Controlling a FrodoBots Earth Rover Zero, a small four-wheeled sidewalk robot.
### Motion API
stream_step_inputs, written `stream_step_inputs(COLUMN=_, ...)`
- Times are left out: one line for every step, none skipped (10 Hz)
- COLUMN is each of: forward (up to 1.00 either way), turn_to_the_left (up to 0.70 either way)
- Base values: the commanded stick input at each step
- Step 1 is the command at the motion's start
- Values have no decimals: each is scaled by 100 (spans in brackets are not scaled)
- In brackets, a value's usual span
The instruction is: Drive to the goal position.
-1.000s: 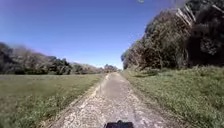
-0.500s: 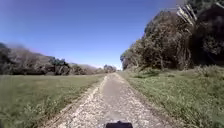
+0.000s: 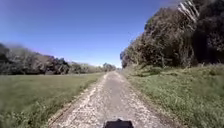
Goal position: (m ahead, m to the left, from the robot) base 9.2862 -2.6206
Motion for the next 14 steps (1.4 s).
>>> stream_step_inputs(forward=50, turn_to_the_left=0)
stream_step_inputs(forward=50, turn_to_the_left=0)
stream_step_inputs(forward=50, turn_to_the_left=0)
stream_step_inputs(forward=50, turn_to_the_left=0)
stream_step_inputs(forward=50, turn_to_the_left=0)
stream_step_inputs(forward=50, turn_to_the_left=0)
stream_step_inputs(forward=50, turn_to_the_left=0)
stream_step_inputs(forward=50, turn_to_the_left=0)
stream_step_inputs(forward=50, turn_to_the_left=0)
stream_step_inputs(forward=50, turn_to_the_left=0)
stream_step_inputs(forward=50, turn_to_the_left=0)
stream_step_inputs(forward=50, turn_to_the_left=0)
stream_step_inputs(forward=50, turn_to_the_left=0)
stream_step_inputs(forward=50, turn_to_the_left=0)
